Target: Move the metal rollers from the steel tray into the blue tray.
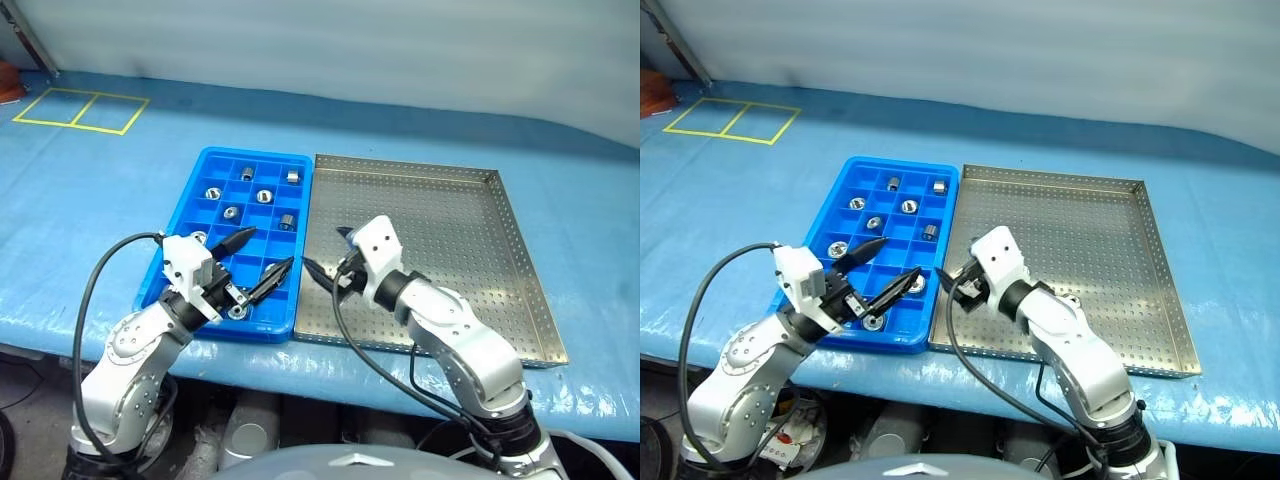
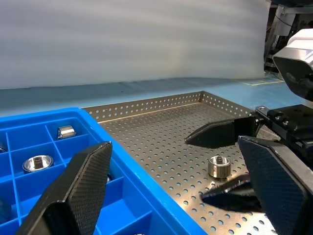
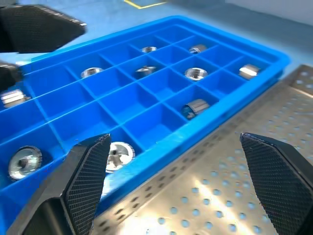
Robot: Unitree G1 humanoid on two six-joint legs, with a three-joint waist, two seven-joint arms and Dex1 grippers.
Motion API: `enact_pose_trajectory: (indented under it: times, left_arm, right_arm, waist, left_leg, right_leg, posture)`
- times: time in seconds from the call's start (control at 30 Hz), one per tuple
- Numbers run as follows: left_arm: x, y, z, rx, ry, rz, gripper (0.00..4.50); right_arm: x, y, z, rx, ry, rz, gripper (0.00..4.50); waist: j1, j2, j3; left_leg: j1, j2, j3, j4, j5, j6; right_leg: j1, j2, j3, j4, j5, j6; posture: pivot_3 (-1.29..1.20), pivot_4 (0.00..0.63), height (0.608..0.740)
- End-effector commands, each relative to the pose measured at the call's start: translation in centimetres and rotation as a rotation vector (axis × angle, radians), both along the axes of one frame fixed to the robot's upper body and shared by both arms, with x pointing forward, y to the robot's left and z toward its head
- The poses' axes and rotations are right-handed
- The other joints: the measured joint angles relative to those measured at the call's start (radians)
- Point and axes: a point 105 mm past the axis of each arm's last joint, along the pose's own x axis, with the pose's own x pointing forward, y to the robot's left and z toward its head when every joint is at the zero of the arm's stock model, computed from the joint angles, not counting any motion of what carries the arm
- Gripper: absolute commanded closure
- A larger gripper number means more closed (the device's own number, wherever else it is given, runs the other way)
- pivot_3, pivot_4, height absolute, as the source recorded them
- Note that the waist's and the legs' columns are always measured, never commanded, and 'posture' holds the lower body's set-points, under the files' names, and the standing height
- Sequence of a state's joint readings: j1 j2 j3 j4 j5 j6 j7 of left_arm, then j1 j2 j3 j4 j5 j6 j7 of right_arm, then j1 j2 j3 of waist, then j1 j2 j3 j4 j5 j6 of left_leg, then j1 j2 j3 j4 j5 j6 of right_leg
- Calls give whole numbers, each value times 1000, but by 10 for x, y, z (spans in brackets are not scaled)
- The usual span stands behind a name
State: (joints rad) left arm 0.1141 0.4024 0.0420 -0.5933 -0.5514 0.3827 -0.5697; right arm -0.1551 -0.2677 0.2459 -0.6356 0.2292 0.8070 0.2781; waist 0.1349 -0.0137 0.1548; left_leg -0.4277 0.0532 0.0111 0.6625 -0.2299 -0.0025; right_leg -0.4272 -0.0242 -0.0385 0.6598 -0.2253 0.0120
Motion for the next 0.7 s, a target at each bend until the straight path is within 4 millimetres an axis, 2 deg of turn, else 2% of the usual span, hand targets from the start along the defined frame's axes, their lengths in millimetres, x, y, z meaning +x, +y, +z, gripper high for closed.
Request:
enact_pose_trajectory:
  times: [0.03, 0.17, 0.33, 0.5, 0.7]
  left_arm:
    - [-2, -8, 8, -12, -30, -54, 0]
    - [2, -13, 9, -19, -32, -82, 0]
    - [3, -20, 4, -7, -13, -151, 0]
    - [5, -30, 2, -18, -6, -213, 0]
    - [5, -36, 0, -25, -2, -256, 0]
  right_arm:
    - [0, -20, 5, -12, -22, -100, 32]
    - [-6, -35, -5, -17, 21, -191, 32]
    - [-9, -46, -17, -16, 74, -286, 32]
    - [7, -50, -34, -7, 119, -418, 32]
    - [27, -42, -47, 29, 147, -485, 32]
  waist:
    - [0, 0, 0]
    - [-9, 0, 0]
    - [-37, 0, 0]
    - [-66, 0, 0]
    - [-93, 0, 0]
  left_leg:
    - [0, 0, 0, 0, 0, 0]
    - [0, 0, 0, 0, 0, 0]
    - [1, 0, 1, 0, 0, 1]
    - [2, 0, 2, 0, 1, 1]
    - [2, 0, 5, 0, 1, 1]
  right_leg:
    - [0, 0, 0, 0, 0, 0]
    - [0, 0, 0, 0, 0, 0]
    - [0, 0, 1, 1, 0, 0]
    - [0, 0, 2, 1, 0, 0]
    - [0, 0, 6, 2, 1, 1]
  posture:
    - [240, 150, 740]
    - [205, 150, 740]
    - [152, 150, 740]
    - [117, 150, 740]
    - [101, 150, 740]
